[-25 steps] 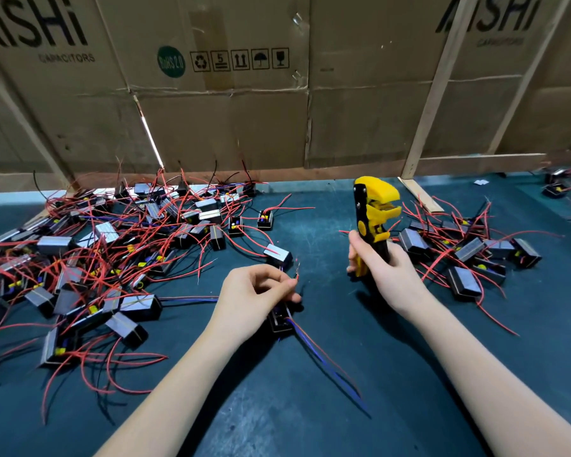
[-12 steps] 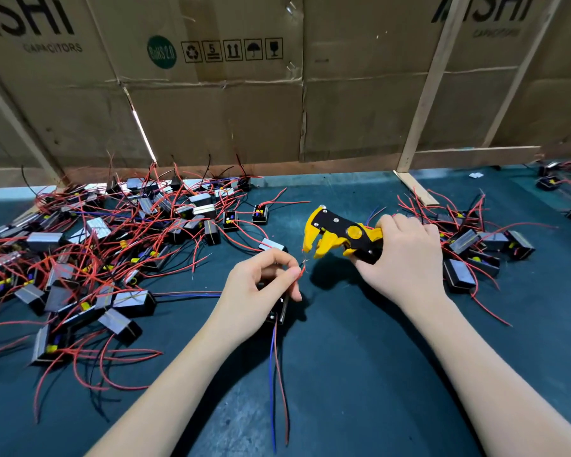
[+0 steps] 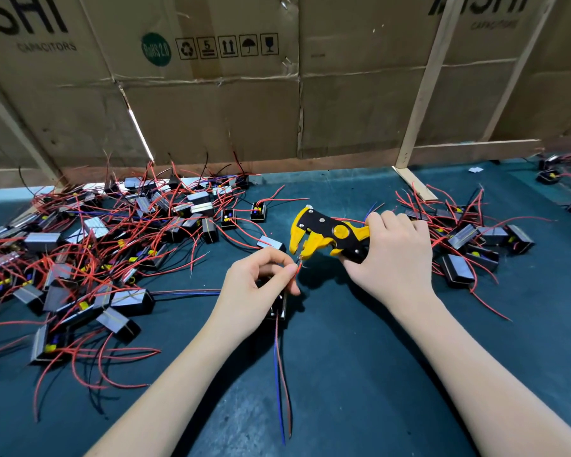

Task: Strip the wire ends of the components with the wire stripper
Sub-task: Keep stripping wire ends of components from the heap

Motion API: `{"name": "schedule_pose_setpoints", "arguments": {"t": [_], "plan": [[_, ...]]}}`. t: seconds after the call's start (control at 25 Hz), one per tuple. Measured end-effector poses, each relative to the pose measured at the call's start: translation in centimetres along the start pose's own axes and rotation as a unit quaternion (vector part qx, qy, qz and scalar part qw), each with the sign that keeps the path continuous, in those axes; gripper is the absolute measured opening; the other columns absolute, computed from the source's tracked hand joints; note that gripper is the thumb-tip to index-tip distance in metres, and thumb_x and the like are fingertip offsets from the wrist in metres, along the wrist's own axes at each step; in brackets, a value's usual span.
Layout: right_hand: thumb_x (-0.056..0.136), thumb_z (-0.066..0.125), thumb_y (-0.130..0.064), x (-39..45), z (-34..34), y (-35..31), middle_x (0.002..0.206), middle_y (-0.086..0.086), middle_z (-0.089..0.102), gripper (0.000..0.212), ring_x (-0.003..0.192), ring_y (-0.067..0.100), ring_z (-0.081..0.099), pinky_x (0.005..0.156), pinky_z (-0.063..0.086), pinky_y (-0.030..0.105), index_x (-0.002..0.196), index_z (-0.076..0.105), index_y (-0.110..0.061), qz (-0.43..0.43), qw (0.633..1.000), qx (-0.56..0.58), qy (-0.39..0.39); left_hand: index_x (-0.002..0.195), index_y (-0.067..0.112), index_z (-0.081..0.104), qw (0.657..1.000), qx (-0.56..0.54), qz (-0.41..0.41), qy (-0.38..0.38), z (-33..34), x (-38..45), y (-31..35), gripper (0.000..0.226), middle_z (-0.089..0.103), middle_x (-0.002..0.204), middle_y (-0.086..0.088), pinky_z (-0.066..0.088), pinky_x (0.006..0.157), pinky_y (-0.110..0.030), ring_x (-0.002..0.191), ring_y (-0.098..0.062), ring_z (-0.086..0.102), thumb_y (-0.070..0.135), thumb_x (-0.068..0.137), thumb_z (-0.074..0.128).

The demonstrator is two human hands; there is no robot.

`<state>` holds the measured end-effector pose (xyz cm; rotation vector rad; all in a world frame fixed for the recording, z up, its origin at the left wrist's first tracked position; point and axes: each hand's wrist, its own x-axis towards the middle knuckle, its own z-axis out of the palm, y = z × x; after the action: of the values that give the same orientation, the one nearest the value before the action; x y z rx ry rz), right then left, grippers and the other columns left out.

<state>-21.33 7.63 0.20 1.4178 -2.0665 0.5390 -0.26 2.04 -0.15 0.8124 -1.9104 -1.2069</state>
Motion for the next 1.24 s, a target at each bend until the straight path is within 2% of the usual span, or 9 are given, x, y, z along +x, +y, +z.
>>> {"name": "schedule_pose_setpoints", "arguments": {"t": [0.16,0.24,0.36,0.44,0.64,0.84,0.96,1.08,1.24], "plan": [[0.069,0.071,-0.052,0.0,0.1,0.1,0.079,0.01,0.059,0.049,0.077,0.032,0.054,0.074,0.035,0.041,0.082,0.056,-0.007,0.008,1.0,-0.009,-0.024,0.079,0.017,0.062,1.0,0.023,-0.015,0.009,0.0,0.2,-0.3,0.013,0.07,0.061,0.005,0.047,0.085,-0.038,0.076,-0.023,0.065,0.018,0.089,0.07],[0.069,0.07,-0.053,0.0,0.1,0.1,0.08,0.01,0.06,0.05,0.078,0.032,0.055,0.075,0.035,0.041,0.082,0.056,-0.007,0.008,0.999,-0.016,-0.034,0.078,0.019,0.063,0.999,0.028,-0.024,0.004,0.0,0.1,-0.3,0.013,0.073,0.065,0.004,0.047,0.084,-0.035,0.072,-0.02,0.064,0.021,0.089,0.07],[0.069,0.07,-0.054,-0.1,0.2,-0.3,0.082,0.011,0.06,0.051,0.08,0.032,0.055,0.076,0.037,0.042,0.085,0.057,-0.007,0.002,0.998,-0.026,-0.049,0.075,0.02,0.064,0.999,0.037,-0.024,-0.002,0.1,0.0,-0.1,0.017,0.074,0.067,0.004,0.039,0.06,-0.013,0.05,0.004,0.05,0.022,0.092,0.067],[0.067,0.071,-0.054,-0.2,0.2,-0.7,0.081,0.011,0.06,0.052,0.08,0.032,0.055,0.076,0.036,0.041,0.085,0.057,-0.007,-0.003,0.998,-0.027,-0.05,0.075,0.016,0.065,0.999,0.031,-0.029,0.007,0.1,0.0,-0.1,0.018,0.074,0.066,0.003,0.033,0.053,-0.008,0.043,0.005,0.045,0.021,0.093,0.065],[0.066,0.072,-0.055,-0.5,0.4,-1.3,0.085,0.01,0.061,0.054,0.083,0.032,0.056,0.078,0.036,0.041,0.089,0.059,-0.008,-0.002,0.998,-0.002,-0.065,0.076,0.014,0.064,0.998,0.051,-0.047,0.006,0.0,0.1,-0.3,0.016,0.069,0.06,0.004,0.046,0.073,-0.03,0.061,-0.013,0.061,0.021,0.085,0.075],[0.07,0.068,-0.058,-0.4,0.5,-0.8,0.09,0.01,0.063,0.055,0.088,0.031,0.057,0.081,0.034,0.041,0.092,0.059,-0.008,0.024,0.997,0.007,-0.075,0.08,0.019,0.056,0.993,0.12,-0.015,-0.011,0.1,-0.1,-0.2,0.031,0.053,0.057,0.01,0.039,0.064,-0.015,0.056,-0.006,0.045,0.026,0.072,0.085],[0.071,0.066,-0.059,-0.3,0.6,-0.7,0.092,0.01,0.063,0.054,0.089,0.031,0.057,0.082,0.034,0.041,0.092,0.058,-0.009,0.028,0.996,0.001,-0.082,0.081,0.02,0.06,0.992,0.122,-0.015,0.001,0.0,-0.3,0.2,0.022,0.061,0.065,0.003,0.042,0.066,-0.014,0.063,-0.01,0.055,0.031,0.08,0.079],[0.072,0.065,-0.059,-0.4,0.7,-0.6,0.093,0.009,0.063,0.055,0.089,0.031,0.057,0.083,0.034,0.041,0.093,0.058,-0.009,0.029,0.996,-0.007,-0.089,0.085,0.023,0.066,0.992,0.126,-0.033,0.002,-0.6,-0.3,0.5,0.011,0.071,0.077,0.006,0.049,0.075,-0.021,0.076,-0.011,0.066,0.032,0.087,0.071],[0.072,0.065,-0.059,-0.4,0.8,-0.6,0.091,0.01,0.063,0.056,0.088,0.031,0.057,0.082,0.034,0.042,0.094,0.059,-0.008,0.023,0.996,-0.008,-0.086,0.077,0.024,0.072,0.986,0.166,-0.03,0.009,-2.0,0.1,0.6,0.009,0.072,0.071,0.007,0.045,0.066,-0.014,0.067,-0.006,0.064,0.022,0.086,0.07]]}}
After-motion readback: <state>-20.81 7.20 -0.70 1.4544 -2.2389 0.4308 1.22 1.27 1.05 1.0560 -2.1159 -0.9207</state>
